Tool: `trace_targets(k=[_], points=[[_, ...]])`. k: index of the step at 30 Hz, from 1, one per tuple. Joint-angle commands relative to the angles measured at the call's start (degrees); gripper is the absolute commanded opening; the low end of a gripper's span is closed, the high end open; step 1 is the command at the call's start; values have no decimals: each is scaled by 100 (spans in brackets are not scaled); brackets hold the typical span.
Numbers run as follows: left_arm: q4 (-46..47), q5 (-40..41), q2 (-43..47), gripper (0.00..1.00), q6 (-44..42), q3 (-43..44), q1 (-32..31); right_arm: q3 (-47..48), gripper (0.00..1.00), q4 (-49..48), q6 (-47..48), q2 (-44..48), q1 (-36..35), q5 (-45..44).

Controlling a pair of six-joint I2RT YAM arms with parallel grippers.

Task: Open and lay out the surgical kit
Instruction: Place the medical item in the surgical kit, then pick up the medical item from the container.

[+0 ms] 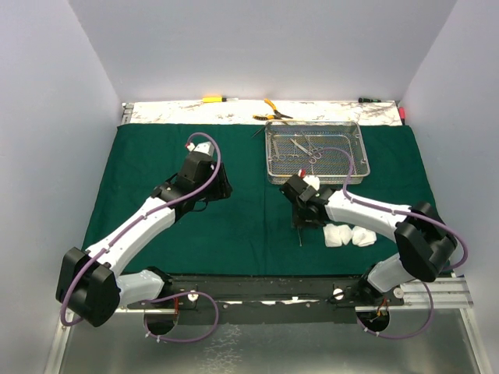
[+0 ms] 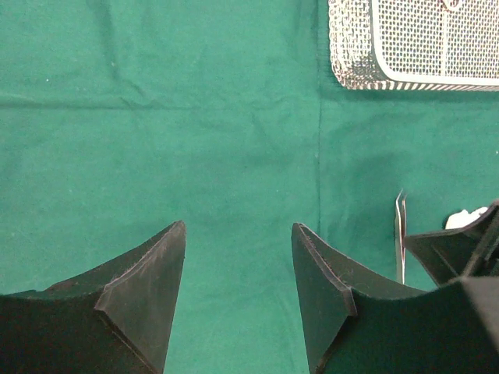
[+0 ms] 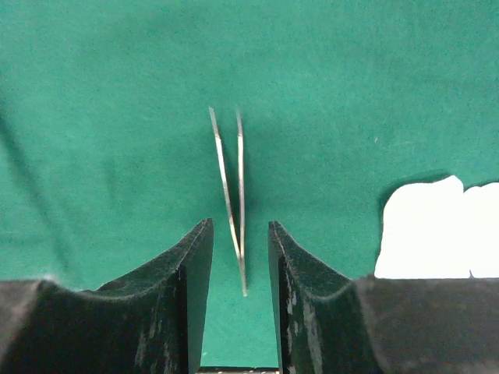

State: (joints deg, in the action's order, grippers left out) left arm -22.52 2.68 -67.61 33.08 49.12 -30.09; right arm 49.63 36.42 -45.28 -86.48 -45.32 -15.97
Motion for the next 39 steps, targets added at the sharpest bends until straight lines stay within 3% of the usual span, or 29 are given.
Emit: trace_targets(k=[1,7,13,20,27,33,39], points=[[-50,143,-86,59,-117,267,83,744,40,731,-174,97,-29,-521],[-25,139,-433,59,-109,575,185,1711,44,821,30,116,-21,-727],[35,144,-953,59,-94,981,357,2753,49,39,473,-303,373,-630],[124,-89,-1429,59,58,1312,891,4570,52,-405,727,-1926,1434,200],[135,-575,-2034,58,267,1713,1155,6405,75,-627,710,-3752,1730,40],[134,-832,-2455,58,244,2060,1323,7299,75,-944,666,-4699,1794,152],[125,-1072,-2621,57,283,2286,1596,7359,64,-1332,866,-5019,1793,-184]])
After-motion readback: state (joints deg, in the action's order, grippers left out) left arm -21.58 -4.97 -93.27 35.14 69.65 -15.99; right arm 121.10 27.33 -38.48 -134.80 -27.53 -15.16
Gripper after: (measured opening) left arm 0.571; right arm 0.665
